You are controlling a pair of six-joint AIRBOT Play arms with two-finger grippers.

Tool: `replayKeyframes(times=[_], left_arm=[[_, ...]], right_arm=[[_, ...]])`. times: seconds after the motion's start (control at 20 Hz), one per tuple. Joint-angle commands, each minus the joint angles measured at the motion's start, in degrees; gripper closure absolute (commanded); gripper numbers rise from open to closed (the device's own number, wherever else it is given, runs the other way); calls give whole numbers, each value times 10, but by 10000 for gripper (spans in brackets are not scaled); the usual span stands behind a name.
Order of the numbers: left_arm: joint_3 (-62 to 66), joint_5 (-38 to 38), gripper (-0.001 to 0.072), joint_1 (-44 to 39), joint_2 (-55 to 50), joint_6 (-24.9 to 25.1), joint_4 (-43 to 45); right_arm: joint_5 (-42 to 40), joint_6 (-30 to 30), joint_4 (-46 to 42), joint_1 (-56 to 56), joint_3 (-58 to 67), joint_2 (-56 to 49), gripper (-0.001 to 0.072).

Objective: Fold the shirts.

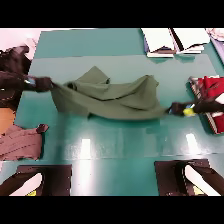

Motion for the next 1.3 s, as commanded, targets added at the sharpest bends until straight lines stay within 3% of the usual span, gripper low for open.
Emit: replayKeyframes(times=[0.0, 0.35, 0.6, 0.9, 1.0, 1.25], left_arm=[[124, 9, 681, 0, 108, -13, 0], [454, 43, 682, 0, 193, -39, 26], [497, 38, 683, 0, 179, -71, 68], [365, -75, 682, 0, 49, -80, 63], [294, -99, 682, 0, -14, -80, 56], [147, -25, 681, 0, -184, -62, 48]], right_arm=[[-12, 0, -3, 6, 193, 75, 691], [13, 5, -40, -83, 575, 96, 692], [73, 30, -33, -145, 702, 43, 692], [119, 39, -43, -70, 581, -42, 693], [117, 40, -91, -18, 518, -86, 693], [95, 59, -198, 67, 398, -239, 693]])
